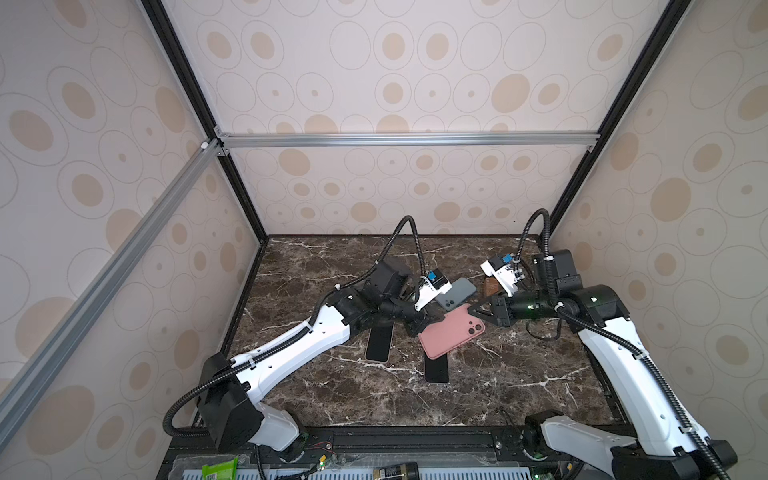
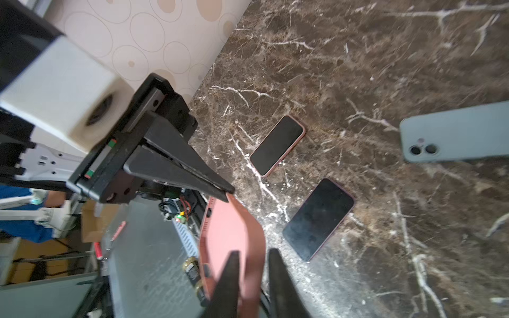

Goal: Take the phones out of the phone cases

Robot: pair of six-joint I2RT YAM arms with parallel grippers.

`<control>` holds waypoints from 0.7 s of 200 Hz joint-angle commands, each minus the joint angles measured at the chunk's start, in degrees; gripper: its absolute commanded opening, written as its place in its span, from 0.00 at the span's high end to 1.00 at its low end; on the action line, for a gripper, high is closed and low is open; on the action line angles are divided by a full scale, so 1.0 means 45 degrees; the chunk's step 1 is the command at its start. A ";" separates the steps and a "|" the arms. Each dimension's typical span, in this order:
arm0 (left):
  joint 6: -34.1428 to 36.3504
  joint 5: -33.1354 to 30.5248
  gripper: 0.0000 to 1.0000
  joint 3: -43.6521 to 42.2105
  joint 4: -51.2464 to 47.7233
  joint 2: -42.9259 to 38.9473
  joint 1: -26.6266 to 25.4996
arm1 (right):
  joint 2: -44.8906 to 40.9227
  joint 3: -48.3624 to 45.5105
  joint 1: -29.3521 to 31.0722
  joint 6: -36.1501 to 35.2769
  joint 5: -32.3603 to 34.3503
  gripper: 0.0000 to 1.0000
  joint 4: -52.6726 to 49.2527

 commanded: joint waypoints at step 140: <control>-0.6959 -1.1498 1.00 -0.0508 0.1634 0.0270 -0.1901 | -0.2687 -0.4408 0.2360 0.9275 0.8202 0.33 0.6982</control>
